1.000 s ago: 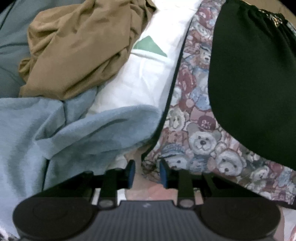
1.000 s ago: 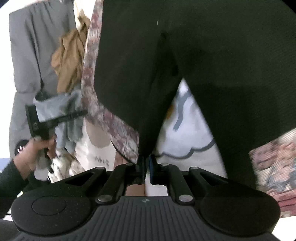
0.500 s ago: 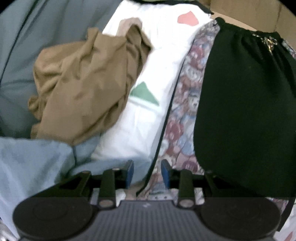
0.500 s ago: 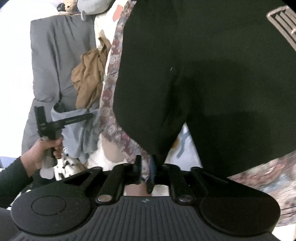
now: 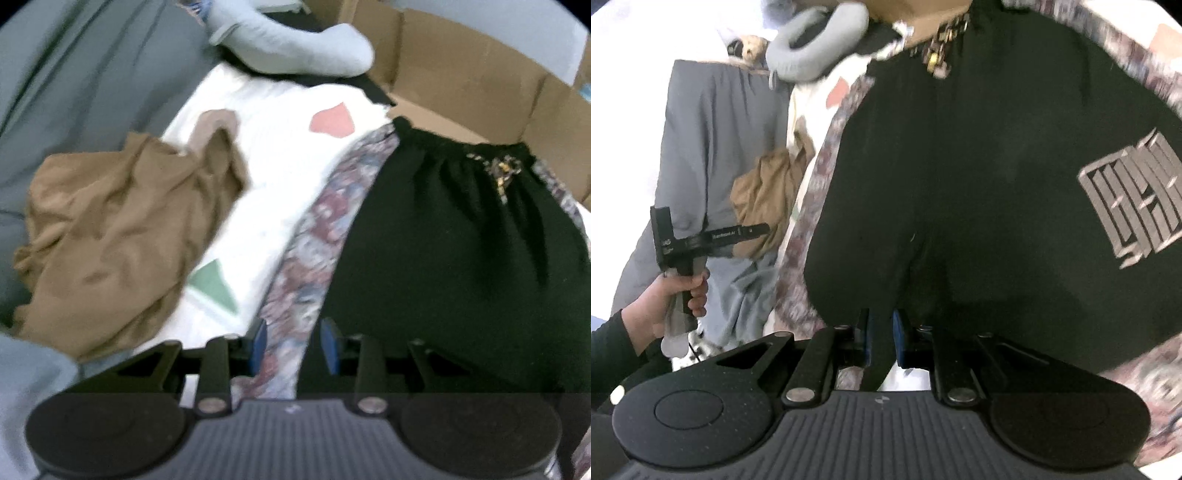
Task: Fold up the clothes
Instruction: 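Open both grippers and release the folded black shorts on the duvet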
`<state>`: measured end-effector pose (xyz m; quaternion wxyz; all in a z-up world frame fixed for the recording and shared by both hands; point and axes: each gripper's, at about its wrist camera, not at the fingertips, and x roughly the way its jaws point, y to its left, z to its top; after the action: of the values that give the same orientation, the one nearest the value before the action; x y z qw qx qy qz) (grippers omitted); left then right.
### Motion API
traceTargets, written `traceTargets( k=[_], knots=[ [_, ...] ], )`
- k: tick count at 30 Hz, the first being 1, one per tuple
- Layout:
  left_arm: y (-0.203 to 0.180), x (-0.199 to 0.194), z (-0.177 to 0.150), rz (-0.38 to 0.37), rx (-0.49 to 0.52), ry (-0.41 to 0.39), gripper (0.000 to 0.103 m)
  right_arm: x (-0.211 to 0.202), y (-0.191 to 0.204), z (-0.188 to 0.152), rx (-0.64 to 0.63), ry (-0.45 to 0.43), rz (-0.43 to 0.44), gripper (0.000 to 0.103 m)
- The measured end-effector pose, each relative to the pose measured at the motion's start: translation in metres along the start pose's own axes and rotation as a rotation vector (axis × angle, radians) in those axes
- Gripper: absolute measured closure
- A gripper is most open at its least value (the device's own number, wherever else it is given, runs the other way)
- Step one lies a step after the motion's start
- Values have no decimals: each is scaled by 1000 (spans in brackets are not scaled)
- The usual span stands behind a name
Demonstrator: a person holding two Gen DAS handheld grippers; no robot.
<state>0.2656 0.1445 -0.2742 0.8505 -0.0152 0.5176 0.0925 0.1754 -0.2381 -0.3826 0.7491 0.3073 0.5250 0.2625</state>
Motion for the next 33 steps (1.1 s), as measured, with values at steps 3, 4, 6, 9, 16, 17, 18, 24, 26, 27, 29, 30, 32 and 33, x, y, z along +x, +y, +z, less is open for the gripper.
traceTargets(
  k=[3, 4, 6, 9, 16, 17, 18, 24, 26, 27, 29, 30, 32, 33],
  knots=[
    [-5, 13, -1, -27, -7, -9, 68, -6, -8, 6, 8, -44, -29, 91],
    [-6, 18, -2, -32, -11, -8, 68, -8, -10, 8, 8, -56, -38, 91],
    [-4, 27, -5, -33, -22, -4, 68, -13, -15, 10, 7, -84, -65, 86],
    [5, 38, -12, -20, -47, -2, 68, -21, -25, 10, 21, -125, -107, 76],
    [25, 64, -29, -5, -85, 24, 68, -38, -52, 10, 36, -203, -209, 76],
    [26, 68, -31, 2, -91, 30, 68, -40, -56, 10, 42, -212, -225, 76],
    [28, 71, -34, 13, -92, 36, 69, -43, -61, 11, 48, -220, -240, 76],
    [31, 80, -40, 43, -90, 37, 75, -59, -86, 9, 89, -275, -334, 76],
    [31, 79, -40, 41, -87, 38, 76, -65, -96, 9, 127, -297, -361, 76],
    [32, 78, -39, 34, -85, 35, 77, -67, -101, 9, 151, -309, -373, 76],
    [33, 74, -37, 3, -87, 21, 77, -72, -107, 11, 172, -339, -385, 76],
    [32, 72, -34, -12, -82, 13, 76, -74, -109, 12, 181, -355, -391, 76],
    [28, 68, -28, -28, -60, 1, 75, -76, -109, 14, 186, -383, -410, 76],
    [26, 67, -24, -32, -49, -3, 75, -76, -109, 14, 184, -392, -418, 76]
  ],
)
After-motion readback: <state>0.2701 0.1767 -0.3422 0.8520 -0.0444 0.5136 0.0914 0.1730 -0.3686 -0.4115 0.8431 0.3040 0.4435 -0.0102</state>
